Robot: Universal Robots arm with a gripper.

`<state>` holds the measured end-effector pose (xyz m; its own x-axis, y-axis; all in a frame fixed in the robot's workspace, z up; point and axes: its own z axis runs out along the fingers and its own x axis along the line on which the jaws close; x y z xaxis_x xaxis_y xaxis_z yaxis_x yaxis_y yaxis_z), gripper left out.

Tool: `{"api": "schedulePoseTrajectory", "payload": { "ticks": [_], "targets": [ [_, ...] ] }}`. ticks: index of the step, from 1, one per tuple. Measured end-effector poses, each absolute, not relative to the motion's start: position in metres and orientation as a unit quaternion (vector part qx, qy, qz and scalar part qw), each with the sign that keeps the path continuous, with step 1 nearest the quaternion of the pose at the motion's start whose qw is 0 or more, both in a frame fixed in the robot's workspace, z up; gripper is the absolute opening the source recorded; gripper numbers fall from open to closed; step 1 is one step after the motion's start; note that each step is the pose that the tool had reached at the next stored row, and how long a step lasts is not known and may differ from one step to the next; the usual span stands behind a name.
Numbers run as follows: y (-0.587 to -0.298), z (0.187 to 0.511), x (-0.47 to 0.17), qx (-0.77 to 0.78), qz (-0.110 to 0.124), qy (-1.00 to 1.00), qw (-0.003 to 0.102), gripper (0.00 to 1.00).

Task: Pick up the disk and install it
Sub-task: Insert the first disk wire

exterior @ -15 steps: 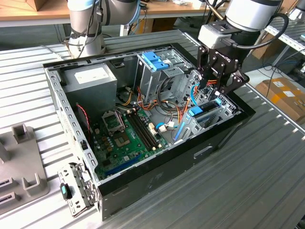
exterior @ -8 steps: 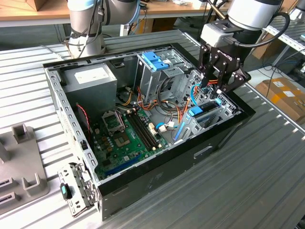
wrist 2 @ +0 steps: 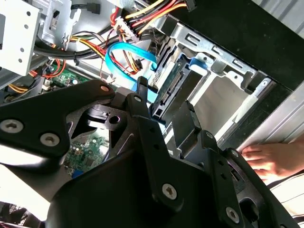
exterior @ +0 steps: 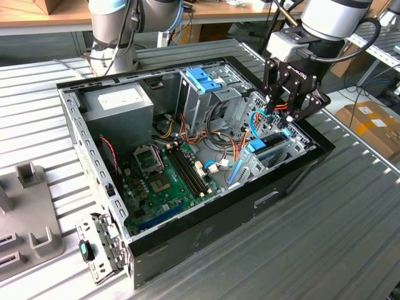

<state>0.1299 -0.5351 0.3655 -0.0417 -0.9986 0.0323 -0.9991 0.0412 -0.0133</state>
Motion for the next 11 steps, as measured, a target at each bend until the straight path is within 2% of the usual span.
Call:
{"api": "schedulePoseTrajectory", "payload": {
  "ticks": [8, 9, 10, 11],
  "targets": [
    [-0.5351, 0.3637, 0.1303, 0.692, 0.016, -0.721, 0.007, 0.49],
    [-0.5351, 0.3636, 0.1303, 0.692, 0.016, -0.721, 0.007, 0.40],
    [-0.5351, 0.3635, 0.1304, 0.692, 0.016, -0.721, 0.007, 0.40],
    [-0.5351, 0.3635, 0.1304, 0.692, 0.016, -0.721, 0.007, 0.34]
  ]
}}
